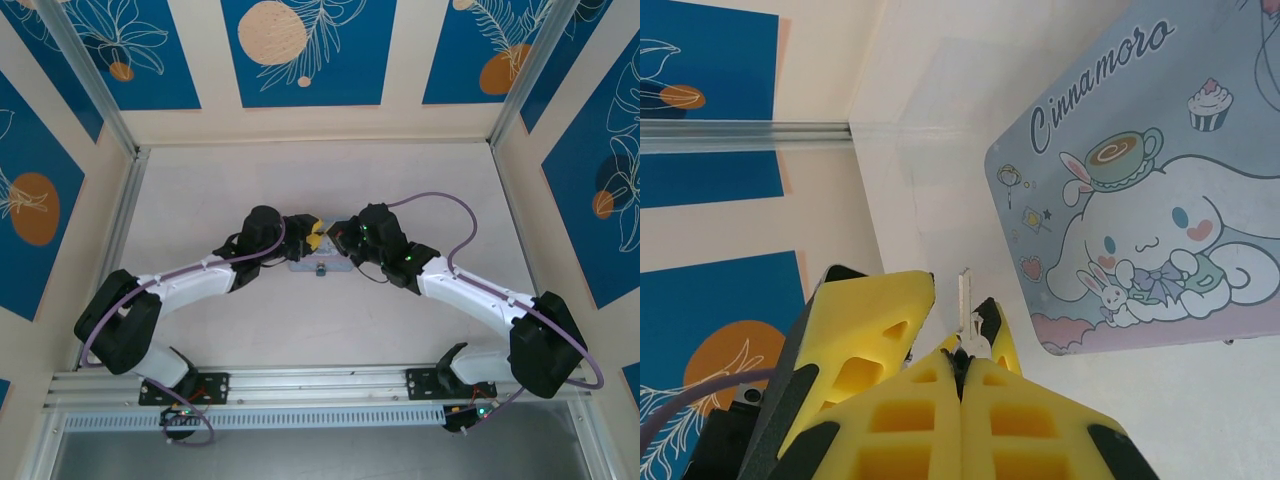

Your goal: Unlock a padlock with a key

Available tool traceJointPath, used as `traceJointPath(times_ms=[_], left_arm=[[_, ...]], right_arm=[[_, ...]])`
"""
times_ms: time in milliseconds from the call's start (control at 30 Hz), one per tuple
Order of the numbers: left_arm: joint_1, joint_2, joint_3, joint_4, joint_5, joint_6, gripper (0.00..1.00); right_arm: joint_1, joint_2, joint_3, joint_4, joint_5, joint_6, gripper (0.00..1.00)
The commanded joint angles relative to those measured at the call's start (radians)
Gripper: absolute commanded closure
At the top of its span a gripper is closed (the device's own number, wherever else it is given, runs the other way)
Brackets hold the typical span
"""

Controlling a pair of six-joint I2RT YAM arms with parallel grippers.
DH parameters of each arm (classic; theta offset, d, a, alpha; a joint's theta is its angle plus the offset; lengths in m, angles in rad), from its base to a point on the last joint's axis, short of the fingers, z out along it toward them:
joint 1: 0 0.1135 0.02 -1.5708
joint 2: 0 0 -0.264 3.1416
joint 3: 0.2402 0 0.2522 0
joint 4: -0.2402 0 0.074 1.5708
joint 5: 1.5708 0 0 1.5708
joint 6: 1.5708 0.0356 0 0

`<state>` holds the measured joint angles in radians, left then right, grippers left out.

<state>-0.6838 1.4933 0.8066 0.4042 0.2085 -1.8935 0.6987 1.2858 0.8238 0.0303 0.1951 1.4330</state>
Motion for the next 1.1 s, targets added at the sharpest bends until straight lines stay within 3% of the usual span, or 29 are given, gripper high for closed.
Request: traceJointPath(times_ms=[0,833,900,967,1067], left_arm=[[-0.01,-0.004,-0.009,0.007,-0.008,0.011,0.73],[-0.011,-0.024,0.002,-0.048,-0.019,0.053,0.99],[-0.011,-0.03,0.01,-0.07,-0.022,0.079,1.0],[-0.008,-0.038,0.023,-0.091,-0.027,0.132,1.0],[0.001,-0.054,0.042,-0.116,-0.029,0.263,1.0]], right_arm=[[-0.005,-0.022,-0.011,-0.002,0.02,0.016,1.0],[-0.019,-0.021,-0.011,-0.014,0.017,0.024,1.0],[-0.025,-0.038,-0.012,-0.037,0.018,0.025,0.86],[-0.037,-0.075,-0.027,-0.076,0.029,0.024,0.6],[-0.063,-0.156,-0.066,-0.139,0.036,0.004,0.44]])
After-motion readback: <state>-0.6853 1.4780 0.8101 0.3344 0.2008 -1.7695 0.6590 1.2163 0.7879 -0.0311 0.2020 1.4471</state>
